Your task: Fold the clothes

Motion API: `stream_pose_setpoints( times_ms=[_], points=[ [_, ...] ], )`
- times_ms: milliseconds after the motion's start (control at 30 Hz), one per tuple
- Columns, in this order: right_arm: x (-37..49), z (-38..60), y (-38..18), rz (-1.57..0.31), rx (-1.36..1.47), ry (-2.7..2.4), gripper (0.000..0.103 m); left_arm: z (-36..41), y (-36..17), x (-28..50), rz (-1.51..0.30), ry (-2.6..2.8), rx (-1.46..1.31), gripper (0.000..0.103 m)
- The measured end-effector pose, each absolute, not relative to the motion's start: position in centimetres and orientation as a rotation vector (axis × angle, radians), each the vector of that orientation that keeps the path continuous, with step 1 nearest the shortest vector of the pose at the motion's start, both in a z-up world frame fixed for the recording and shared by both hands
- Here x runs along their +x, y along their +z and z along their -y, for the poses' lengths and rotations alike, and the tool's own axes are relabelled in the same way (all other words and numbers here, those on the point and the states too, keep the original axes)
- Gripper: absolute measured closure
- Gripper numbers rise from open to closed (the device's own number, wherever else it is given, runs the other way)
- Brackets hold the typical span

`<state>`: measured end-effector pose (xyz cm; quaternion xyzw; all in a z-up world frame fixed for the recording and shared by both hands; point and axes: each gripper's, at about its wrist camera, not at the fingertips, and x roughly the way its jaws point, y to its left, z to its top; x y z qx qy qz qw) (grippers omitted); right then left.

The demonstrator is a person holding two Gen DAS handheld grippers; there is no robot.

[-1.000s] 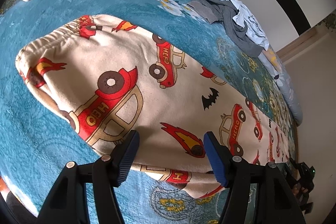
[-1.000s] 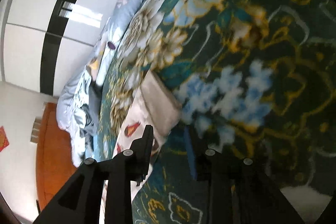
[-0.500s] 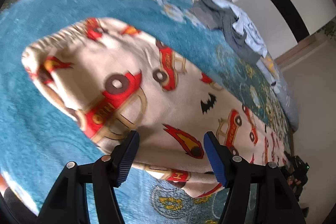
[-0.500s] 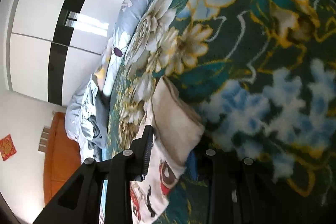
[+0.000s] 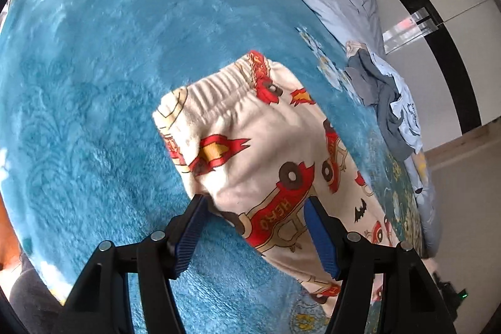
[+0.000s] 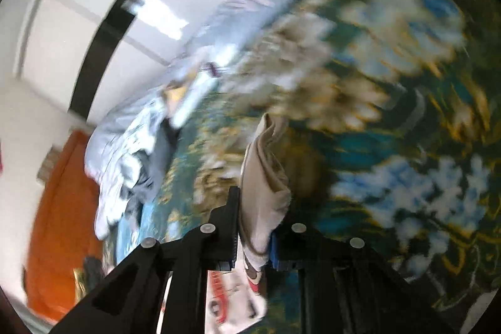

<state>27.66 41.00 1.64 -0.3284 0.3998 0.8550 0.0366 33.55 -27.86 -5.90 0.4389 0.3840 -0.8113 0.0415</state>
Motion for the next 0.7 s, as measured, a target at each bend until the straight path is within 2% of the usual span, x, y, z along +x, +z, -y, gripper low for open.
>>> stream_pose_setpoints(
  times_ms=[133, 267, 367, 700],
  points=[
    [26.3, -35.5, 4.9, -1.067, -1.056, 2.829, 0.087, 27.5, -5.9, 33.6, -1.158, -2.489, 1.368, 0.035],
    [24.9, -29.1, 5.9, -1.0, -1.132, 2.992, 0.087, 27.9, -6.0, 34.1, -1.196, -2.477, 1.36, 0.035],
    [24.4, -24.3, 5.6, -0.972, -1.198, 3.084, 0.087, 28.3, -5.9, 34.6, -1.211, -2.469, 1.356, 0.035],
    [25.5, -8.7, 1.4, -0.523, -1.592, 3.247, 0.087, 29.2, -5.8, 35.7, -1.237, -2.446, 1.324, 0.035]
  ],
)
